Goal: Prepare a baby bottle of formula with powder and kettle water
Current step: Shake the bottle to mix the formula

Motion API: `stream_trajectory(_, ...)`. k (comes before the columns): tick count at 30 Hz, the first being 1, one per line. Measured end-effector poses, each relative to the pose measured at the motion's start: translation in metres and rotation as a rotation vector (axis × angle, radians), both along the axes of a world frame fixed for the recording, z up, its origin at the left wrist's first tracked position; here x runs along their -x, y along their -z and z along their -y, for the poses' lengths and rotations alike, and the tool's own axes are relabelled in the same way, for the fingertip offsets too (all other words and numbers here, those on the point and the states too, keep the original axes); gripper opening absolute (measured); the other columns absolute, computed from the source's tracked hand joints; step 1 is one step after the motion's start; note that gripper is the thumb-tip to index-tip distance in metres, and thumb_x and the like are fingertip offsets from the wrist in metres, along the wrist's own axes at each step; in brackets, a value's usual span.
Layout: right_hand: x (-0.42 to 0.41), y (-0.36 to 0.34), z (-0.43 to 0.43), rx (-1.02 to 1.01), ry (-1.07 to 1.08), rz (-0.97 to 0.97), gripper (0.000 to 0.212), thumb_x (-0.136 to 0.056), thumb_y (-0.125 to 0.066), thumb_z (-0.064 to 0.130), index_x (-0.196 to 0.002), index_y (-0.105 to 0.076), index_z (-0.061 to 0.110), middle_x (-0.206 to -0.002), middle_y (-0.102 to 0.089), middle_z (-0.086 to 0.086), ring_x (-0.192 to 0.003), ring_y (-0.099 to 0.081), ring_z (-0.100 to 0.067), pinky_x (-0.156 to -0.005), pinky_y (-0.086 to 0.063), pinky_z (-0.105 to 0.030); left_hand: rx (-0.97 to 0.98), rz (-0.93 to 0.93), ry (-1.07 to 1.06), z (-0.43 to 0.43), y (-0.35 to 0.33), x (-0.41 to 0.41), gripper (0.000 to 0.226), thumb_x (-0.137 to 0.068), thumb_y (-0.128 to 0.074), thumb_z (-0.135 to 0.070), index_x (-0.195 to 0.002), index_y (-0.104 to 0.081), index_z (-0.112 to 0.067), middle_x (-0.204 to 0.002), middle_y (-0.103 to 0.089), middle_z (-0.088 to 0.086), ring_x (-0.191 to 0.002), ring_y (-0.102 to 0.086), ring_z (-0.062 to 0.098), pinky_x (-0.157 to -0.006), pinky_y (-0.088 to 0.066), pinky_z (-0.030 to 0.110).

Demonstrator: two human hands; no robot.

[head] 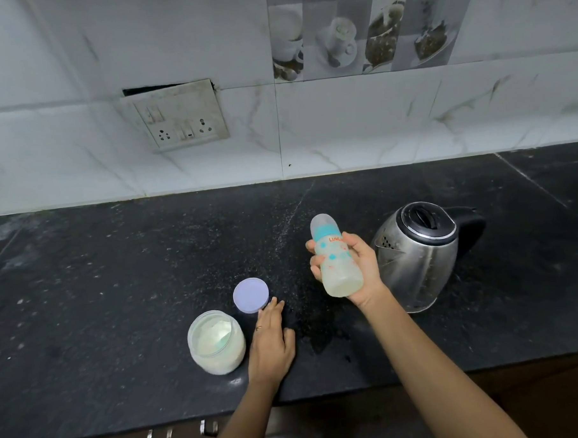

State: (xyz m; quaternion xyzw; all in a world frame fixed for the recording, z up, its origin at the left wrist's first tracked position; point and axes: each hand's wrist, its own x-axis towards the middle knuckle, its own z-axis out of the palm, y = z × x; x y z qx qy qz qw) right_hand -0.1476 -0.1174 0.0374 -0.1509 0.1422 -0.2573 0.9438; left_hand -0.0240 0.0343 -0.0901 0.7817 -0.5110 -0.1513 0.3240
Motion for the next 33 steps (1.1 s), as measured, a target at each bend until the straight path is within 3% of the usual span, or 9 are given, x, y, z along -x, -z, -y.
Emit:
stream_trajectory(5, -0.003, -0.002, -0.003, -0.141, 0.103, 0.000, 0.091, -0.036, -0.096, 0.023, -0.111, -0.048, 0.004, -0.087, -0.052, -0.014, -0.055, -0.062, -0.023, -0.053, -0.058, -0.038, 0.010, 0.024, -0.015, 0.001, -0.003, 0.000, 0.056, -0.084, -0.040, -0.019, -0.139, -0.045, -0.011, -0.150, -0.038, 0.003, -0.140, -0.030, 0.019, -0.116, -0.021, 0.032)
stream_trajectory(8, -0.004, -0.009, -0.010, -0.192, 0.185, 0.005, 0.065, -0.057, -0.087, 0.027, -0.105, -0.050, 0.003, -0.084, -0.050, -0.014, -0.059, -0.060, -0.023, -0.061, -0.059, -0.046, 0.009, 0.043, -0.019, 0.002, -0.003, 0.003, 0.055, -0.084, -0.040, -0.018, -0.138, -0.047, -0.010, -0.149, -0.040, 0.005, -0.139, -0.030, 0.020, -0.116, -0.017, 0.029)
stream_trajectory(10, -0.004, -0.017, -0.017, -0.249, 0.238, -0.034, 0.049, -0.080, -0.069, 0.034, -0.111, -0.051, 0.000, -0.103, -0.054, -0.021, -0.073, -0.064, -0.029, -0.063, -0.058, -0.050, 0.003, 0.046, -0.024, 0.002, -0.003, 0.004, 0.054, -0.084, -0.040, -0.017, -0.137, -0.048, -0.009, -0.148, -0.041, 0.007, -0.139, -0.030, 0.020, -0.116, -0.014, 0.027)
stream_trajectory(12, 0.000, -0.020, -0.021, -0.289, 0.233, -0.020, 0.045, -0.087, -0.062, 0.032, -0.114, -0.052, -0.001, -0.118, -0.053, -0.026, -0.085, -0.065, -0.036, -0.067, -0.058, -0.055, -0.010, 0.048, -0.033, 0.001, -0.002, 0.005, 0.054, -0.084, -0.040, -0.017, -0.136, -0.048, -0.009, -0.148, -0.041, 0.007, -0.139, -0.031, 0.021, -0.116, -0.013, 0.026)
stream_trajectory(17, 0.009, -0.007, -0.024, -0.267, -0.100, 0.120, 0.072, -0.069, -0.081, 0.014, -0.127, -0.041, 0.003, -0.103, -0.061, -0.026, -0.084, -0.067, -0.038, -0.071, -0.058, -0.051, -0.019, 0.044, -0.047, 0.001, -0.005, 0.007, 0.049, -0.088, -0.049, -0.007, -0.138, -0.047, -0.010, -0.149, -0.040, 0.006, -0.140, -0.030, 0.024, -0.115, -0.018, 0.029)
stream_trajectory(21, 0.005, 0.003, -0.024, -0.418, 0.129, 0.151, 0.071, -0.072, -0.076, 0.020, -0.132, -0.043, 0.000, -0.110, -0.059, -0.024, -0.091, -0.065, -0.034, -0.066, -0.059, -0.047, -0.026, 0.051, -0.037, -0.001, -0.007, 0.008, 0.049, -0.089, -0.049, -0.007, -0.138, -0.047, -0.010, -0.149, -0.040, 0.006, -0.140, -0.030, 0.025, -0.116, -0.020, 0.031)
stream_trajectory(24, 0.006, 0.007, -0.030, -0.326, -0.085, 0.160, 0.057, -0.077, -0.075, 0.019, -0.120, -0.047, -0.005, -0.104, -0.059, -0.022, -0.081, -0.064, -0.032, -0.066, -0.058, -0.040, -0.029, 0.050, -0.024, -0.002, -0.008, 0.009, 0.048, -0.089, -0.049, -0.007, -0.137, -0.048, -0.010, -0.148, -0.041, 0.007, -0.139, -0.032, 0.025, -0.116, -0.020, 0.032)
stream_trajectory(29, 0.002, 0.007, -0.027, -0.364, 0.162, 0.113, 0.073, -0.068, -0.079, 0.021, -0.130, -0.045, 0.002, -0.100, -0.060, -0.020, -0.076, -0.066, -0.030, -0.059, -0.059, -0.038, -0.068, 0.044, -0.025, -0.002, -0.002, 0.007, 0.051, -0.086, -0.038, -0.018, -0.135, -0.050, -0.010, -0.147, -0.043, 0.008, -0.137, -0.036, 0.025, -0.115, -0.017, 0.027)
stream_trajectory(33, 0.000, 0.005, -0.029, -0.276, 0.049, 0.070, 0.062, -0.070, -0.078, 0.019, -0.119, -0.045, 0.002, -0.095, -0.060, -0.019, -0.067, -0.064, -0.026, -0.055, -0.056, -0.031, -0.070, 0.042, -0.007, -0.001, -0.002, 0.004, 0.049, -0.087, -0.040, -0.017, -0.135, -0.049, -0.011, -0.147, -0.043, 0.007, -0.137, -0.036, 0.022, -0.115, -0.016, 0.027)
